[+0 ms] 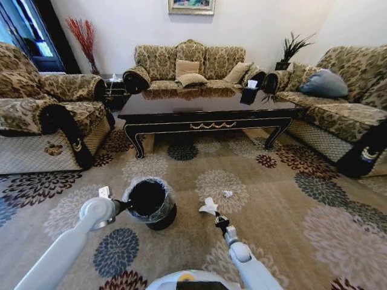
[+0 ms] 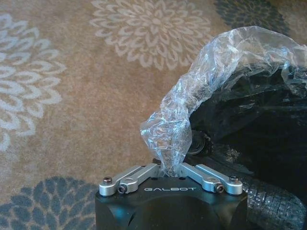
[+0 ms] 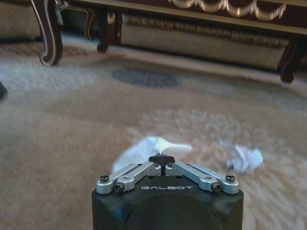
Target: Move to the front of the table and pick up the trash from the floor, then place it into the trash bin.
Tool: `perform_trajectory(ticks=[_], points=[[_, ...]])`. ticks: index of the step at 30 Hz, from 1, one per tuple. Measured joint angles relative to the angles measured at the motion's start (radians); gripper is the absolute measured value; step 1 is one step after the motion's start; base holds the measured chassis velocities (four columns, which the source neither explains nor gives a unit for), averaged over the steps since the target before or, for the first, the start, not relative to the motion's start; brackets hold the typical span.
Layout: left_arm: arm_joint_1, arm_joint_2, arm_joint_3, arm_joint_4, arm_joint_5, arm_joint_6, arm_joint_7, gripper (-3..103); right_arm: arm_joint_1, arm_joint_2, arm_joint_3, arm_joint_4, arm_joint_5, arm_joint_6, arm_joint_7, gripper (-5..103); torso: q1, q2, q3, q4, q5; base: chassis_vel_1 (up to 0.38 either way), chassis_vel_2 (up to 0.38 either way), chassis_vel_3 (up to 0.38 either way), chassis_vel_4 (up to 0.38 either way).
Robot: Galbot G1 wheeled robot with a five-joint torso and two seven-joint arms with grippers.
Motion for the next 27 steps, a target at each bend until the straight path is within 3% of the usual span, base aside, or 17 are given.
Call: perform_trajectory(ticks=[14,19,27], points=[[-0.033,-0.019,0.072,-0.001,0.024,0.000,-0.004,0,-0.147,-0.050,0.052,0.324,-0.021,0.009,0.016,0,0.000,0.000,0.000,-0.0001,0.0002,0.000,0.000,0.000,0.000],[-0.041,-0.033,0.105,-0.002,0.034,0.000,-0.013,0,-0.218,-0.093,0.067,0.553,-0.006,-0.021,0.025,0,0.000,0.000,0.000,0.0000,0.0001,0.000,0.000,0.000,0.000],[-0.058,-0.049,0.155,0.003,0.052,0.000,-0.015,0,-0.301,-0.159,0.069,0.767,-0.004,-0.042,0.024,0,0.000,0.000,0.000,-0.0001,0.0001,0.000,0.000,0.000,0.000]])
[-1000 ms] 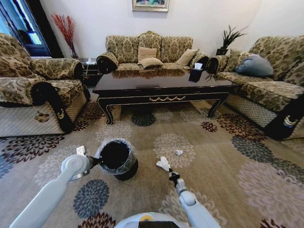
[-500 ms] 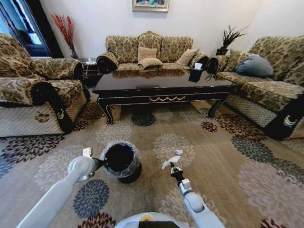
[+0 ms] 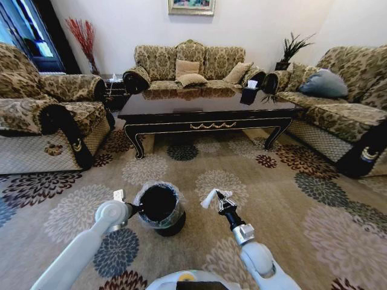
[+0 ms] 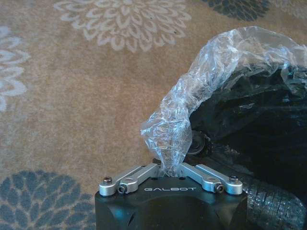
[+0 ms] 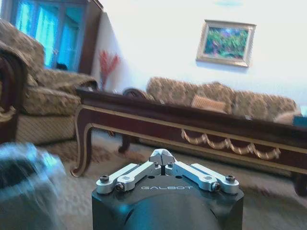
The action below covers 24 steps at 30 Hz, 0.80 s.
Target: Move to the front of the table and pick up the trash from the floor, then place it into the trash bin.
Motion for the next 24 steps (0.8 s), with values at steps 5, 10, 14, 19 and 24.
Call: perform_trajectory(ticks=[5,10,14,19,24], points=[[-0.023,-0.016,0.051,0.013,0.013,0.000,-0.007,0,-0.036,-0.012,0.000,0.092,-0.017,-0.006,-0.014,0,0.000,0.000,0.000,0.0001,-0.0001,0.000,0.000,0.000,0.000],[-0.058,-0.028,0.108,0.017,0.013,0.000,-0.023,0,-0.068,0.005,-0.017,0.159,-0.035,-0.013,-0.024,0,0.000,0.000,0.000,-0.0002,0.0000,0.000,0.000,0.000,0.000],[-0.071,-0.019,0.149,-0.007,0.009,0.000,-0.032,0,-0.098,-0.007,-0.030,0.189,-0.055,-0.012,-0.036,0,0.000,0.000,0.000,0.0001,0.0000,0.000,0.000,0.000,0.000],[-0.075,-0.019,0.192,-0.042,0.003,0.000,-0.047,0,-0.134,0.006,-0.051,0.221,-0.085,-0.007,-0.049,0,0.000,0.000,0.000,-0.0001,0.0002,0.000,0.000,0.000,0.000],[-0.076,-0.062,0.215,-0.025,0.026,0.000,-0.056,0,-0.156,0.030,-0.074,0.249,-0.111,-0.003,-0.061,0,0.000,0.000,0.000,0.0000,0.0000,0.000,0.000,0.000,0.000]])
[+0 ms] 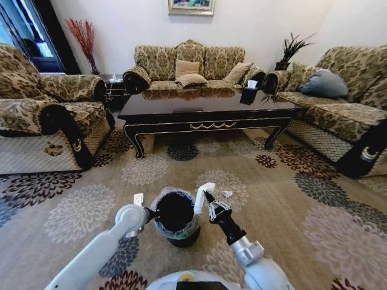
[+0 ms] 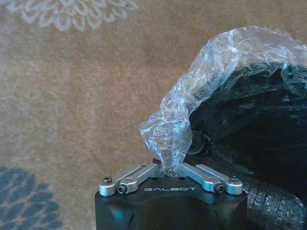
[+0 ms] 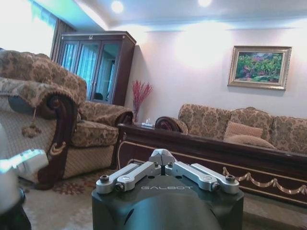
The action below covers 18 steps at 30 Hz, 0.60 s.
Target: Move to the front of the table and pick up the trash from the floor, then place it into the trash bin.
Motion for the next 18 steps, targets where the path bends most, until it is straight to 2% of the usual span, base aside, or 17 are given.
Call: perform_trajectory(ticks=[3,10,18], points=[[-0.004,-0.026,0.026,0.008,0.009,0.000,-0.009,0,-0.015,-0.007,0.005,0.040,0.001,-0.002,-0.004,0,0.000,0.000,0.000,-0.0001,-0.0001,0.000,0.000,0.000,0.000],[-0.017,-0.035,0.044,0.013,0.012,0.000,-0.013,0,-0.043,-0.012,0.013,0.074,0.000,-0.003,-0.014,0,0.000,0.000,0.000,-0.0001,-0.0001,0.000,0.000,0.000,0.000],[-0.021,-0.023,0.051,-0.009,0.006,0.000,-0.015,0,-0.022,0.037,-0.066,-0.062,-0.113,0.035,-0.020,0,0.000,0.000,0.000,0.0000,0.0002,0.000,0.000,0.000,0.000]])
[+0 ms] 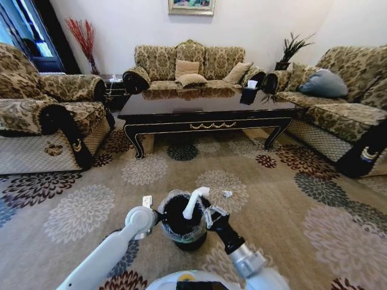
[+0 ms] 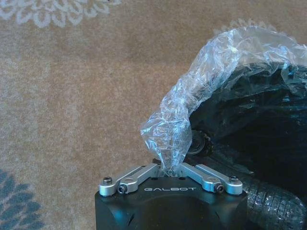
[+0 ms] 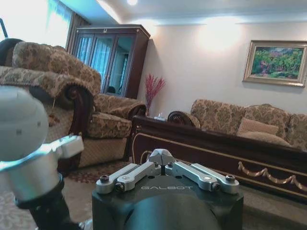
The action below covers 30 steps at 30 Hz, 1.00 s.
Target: Move to the front of the table and pick up the trash from the floor, then place it into the trash bin.
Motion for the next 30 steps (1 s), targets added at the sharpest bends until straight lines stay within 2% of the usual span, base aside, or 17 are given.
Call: perform_trajectory(ticks=[8,9,12,15,18,20,24,25,26,27,29,30], points=[[0.002,-0.002,0.009,-0.014,0.001,0.000,-0.002,0,0.036,0.013,-0.043,-0.077,-0.050,0.001,0.003,0,0.000,0.000,0.000,-0.0001,-0.0003,0.000,0.000,0.000,0.000],[0.005,0.000,0.008,-0.016,0.000,0.000,-0.002,0,0.036,0.011,-0.044,-0.089,-0.062,0.003,0.003,-3,0.000,0.000,0.000,0.0000,-0.0003,0.000,0.000,0.000,0.000],[0.013,0.006,0.001,-0.024,-0.003,0.000,-0.002,0,0.035,0.011,-0.046,-0.114,-0.094,0.012,0.002,14,0.000,0.000,0.000,0.0000,-0.0003,0.000,0.000,0.000,0.000],[0.015,0.010,-0.001,-0.028,-0.003,0.000,-0.002,0,0.039,0.012,-0.046,-0.126,-0.106,0.019,0.002,19,0.000,0.000,0.000,0.0000,-0.0002,0.000,0.000,0.000,0.000],[0.021,0.013,-0.011,-0.033,-0.005,0.000,-0.002,0,0.050,0.014,-0.043,-0.138,-0.112,0.024,0.006,35,0.000,0.000,0.000,0.0000,-0.0003,0.000,0.000,0.000,0.000],[0.023,0.015,-0.014,-0.033,-0.005,0.000,-0.002,0,0.052,0.013,-0.041,-0.140,-0.112,0.025,0.006,35,0.000,0.000,0.000,0.0000,-0.0003,0.000,0.000,0.000,0.000],[0.029,0.017,-0.020,-0.034,-0.006,0.000,-0.002,0,0.051,0.014,-0.038,-0.141,-0.113,0.026,0.006,57,0.000,0.000,0.000,0.0000,-0.0003,0.000,0.000,0.000,0.000],[0.029,0.017,-0.020,-0.034,-0.006,0.000,-0.002,0,0.051,0.014,-0.038,-0.141,-0.113,0.026,0.006,57,0.000,0.000,0.000,0.0000,-0.0003,0.000,0.000,0.000,0.000],[0.029,0.016,-0.021,-0.034,-0.006,0.000,-0.002,0,0.048,0.015,-0.038,-0.141,-0.117,0.027,0.005,62,0.000,0.000,0.000,0.0000,-0.0003,0.000,0.000,0.000,0.000],[0.029,0.016,-0.021,-0.034,-0.006,0.000,-0.002,0,0.047,0.017,-0.039,-0.141,-0.119,0.028,0.005,62,0.000,0.000,0.000,0.0000,-0.0003,0.000,0.000,0.000,0.000],[0.029,0.014,-0.022,-0.034,-0.007,0.000,-0.002,0,0.039,0.023,-0.043,-0.142,-0.124,0.031,0.002,73,0.000,0.000,0.000,0.0000,-0.0003,0.000,0.000,0.000,0.000],[0.029,0.014,-0.022,-0.034,-0.007,0.000,-0.002,0,0.039,0.023,-0.043,-0.142,-0.124,0.031,0.002,73,0.000,0.000,0.000,0.0000,-0.0003,0.000,0.000,0.000,0.000]])
